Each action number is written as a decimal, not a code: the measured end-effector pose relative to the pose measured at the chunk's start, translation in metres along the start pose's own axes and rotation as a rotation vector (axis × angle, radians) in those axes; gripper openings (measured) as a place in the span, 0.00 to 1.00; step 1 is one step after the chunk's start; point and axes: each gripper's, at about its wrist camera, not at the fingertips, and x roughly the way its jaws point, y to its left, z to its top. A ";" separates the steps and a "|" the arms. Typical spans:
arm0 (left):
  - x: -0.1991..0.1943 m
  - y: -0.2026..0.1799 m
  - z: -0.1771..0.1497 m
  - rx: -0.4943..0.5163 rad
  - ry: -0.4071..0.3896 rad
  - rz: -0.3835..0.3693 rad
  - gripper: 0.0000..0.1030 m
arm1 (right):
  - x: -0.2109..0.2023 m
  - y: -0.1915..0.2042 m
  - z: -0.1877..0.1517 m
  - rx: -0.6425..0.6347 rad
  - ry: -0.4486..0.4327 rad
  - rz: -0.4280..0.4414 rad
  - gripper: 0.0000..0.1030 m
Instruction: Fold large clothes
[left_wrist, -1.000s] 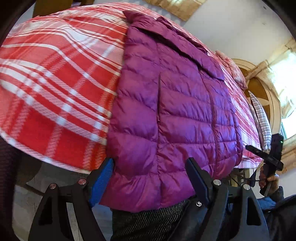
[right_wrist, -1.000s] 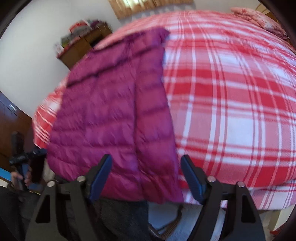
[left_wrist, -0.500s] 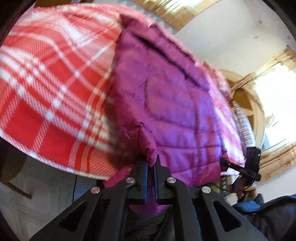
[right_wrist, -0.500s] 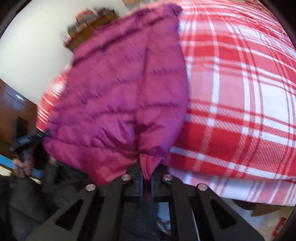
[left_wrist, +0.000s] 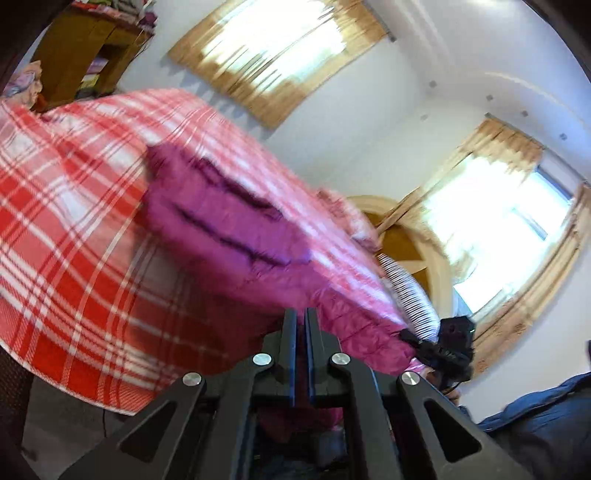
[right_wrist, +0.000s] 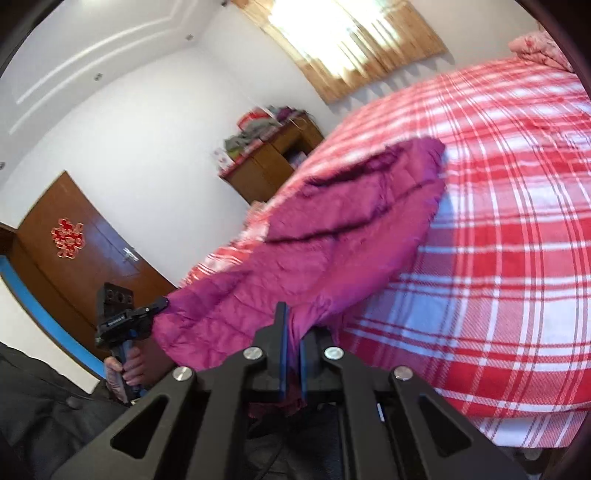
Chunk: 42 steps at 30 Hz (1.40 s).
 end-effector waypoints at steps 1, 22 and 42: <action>-0.004 -0.004 0.002 0.012 -0.018 -0.008 0.02 | 0.001 0.004 0.005 -0.009 -0.009 0.001 0.08; 0.010 0.056 0.036 -0.024 0.105 0.363 0.05 | 0.107 -0.002 0.161 -0.059 -0.048 -0.084 0.07; 0.121 0.137 0.198 0.094 -0.050 0.318 0.79 | 0.244 -0.155 0.251 0.206 -0.035 -0.361 0.32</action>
